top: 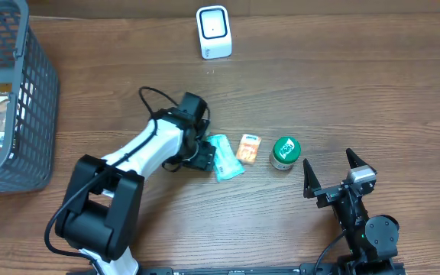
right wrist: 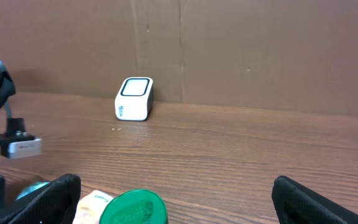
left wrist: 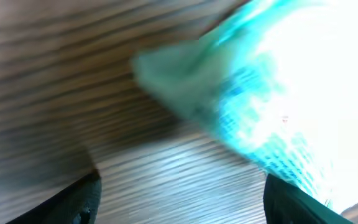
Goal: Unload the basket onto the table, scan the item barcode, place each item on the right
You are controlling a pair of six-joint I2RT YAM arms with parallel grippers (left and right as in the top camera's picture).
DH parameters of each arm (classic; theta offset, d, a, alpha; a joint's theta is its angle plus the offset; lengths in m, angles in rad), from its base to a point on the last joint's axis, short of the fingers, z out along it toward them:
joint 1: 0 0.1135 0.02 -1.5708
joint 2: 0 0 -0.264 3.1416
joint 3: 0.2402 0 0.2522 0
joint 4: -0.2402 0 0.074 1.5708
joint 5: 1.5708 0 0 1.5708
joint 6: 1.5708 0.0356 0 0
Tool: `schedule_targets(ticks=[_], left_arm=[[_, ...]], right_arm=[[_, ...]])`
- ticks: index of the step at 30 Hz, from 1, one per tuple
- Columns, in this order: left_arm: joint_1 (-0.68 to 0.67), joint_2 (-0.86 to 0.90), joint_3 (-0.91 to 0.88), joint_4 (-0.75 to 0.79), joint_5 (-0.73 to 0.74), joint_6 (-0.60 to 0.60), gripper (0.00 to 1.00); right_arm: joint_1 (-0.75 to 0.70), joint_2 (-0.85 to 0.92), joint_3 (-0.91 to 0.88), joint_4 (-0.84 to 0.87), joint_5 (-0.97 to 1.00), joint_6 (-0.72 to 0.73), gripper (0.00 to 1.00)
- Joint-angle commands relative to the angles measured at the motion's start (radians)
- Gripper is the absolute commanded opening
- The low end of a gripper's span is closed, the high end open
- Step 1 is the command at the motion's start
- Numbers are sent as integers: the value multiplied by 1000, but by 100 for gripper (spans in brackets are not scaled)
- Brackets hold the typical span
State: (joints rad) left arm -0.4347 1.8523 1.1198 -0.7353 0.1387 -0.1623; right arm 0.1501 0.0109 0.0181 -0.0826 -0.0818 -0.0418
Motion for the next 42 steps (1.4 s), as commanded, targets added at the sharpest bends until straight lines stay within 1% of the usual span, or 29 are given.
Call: schedule_targets(ticks=[1,4,7,10,17,23,26,30,32,34,36,39,42], left_arm=[[-50,-13,-7,34,53,-18,75],[-84,-13,-6,58,45,-19,75],[-100,-14,-5,50,-37,-22,75],[-93,-13,-5,26,-124,-45,77],[-77,-12,-7,12,-193,-44,74],[-92,10,-19,134,-185,-44,75],[-99,26,-19,197,-141,-43,78],[-101,24,-10,220,-93,-40,77],[-100,14,11,192,-95,-39,75],[-95,-9,50,146,-123,-35,75],[-80,-44,121,74,-167,-7,75],[-35,-101,275,-59,-252,32,78],[36,-150,479,-187,-327,88,80]], right_arm=[[-6,-8,-10,6,-6,-5,100],[-6,-8,-10,6,-6,-5,100],[-6,-8,-10,6,-6,-5,100],[-6,-8,-10,6,-6,-5,100],[-6,-8,-10,6,-6,-5,100],[-6,-8,-10,6,-6,-5,100],[-6,-8,-10,6,-6,-5,100],[-6,-8,-10,6,-6,-5,100],[-6,-8,-10,6,-6,-5,100],[-6,-8,-10,6,-6,-5,100],[-6,-8,-10,6,-6,-5,100],[-6,-8,-10,6,-6,-5,100],[-6,-8,-10,6,-6,-5,100]])
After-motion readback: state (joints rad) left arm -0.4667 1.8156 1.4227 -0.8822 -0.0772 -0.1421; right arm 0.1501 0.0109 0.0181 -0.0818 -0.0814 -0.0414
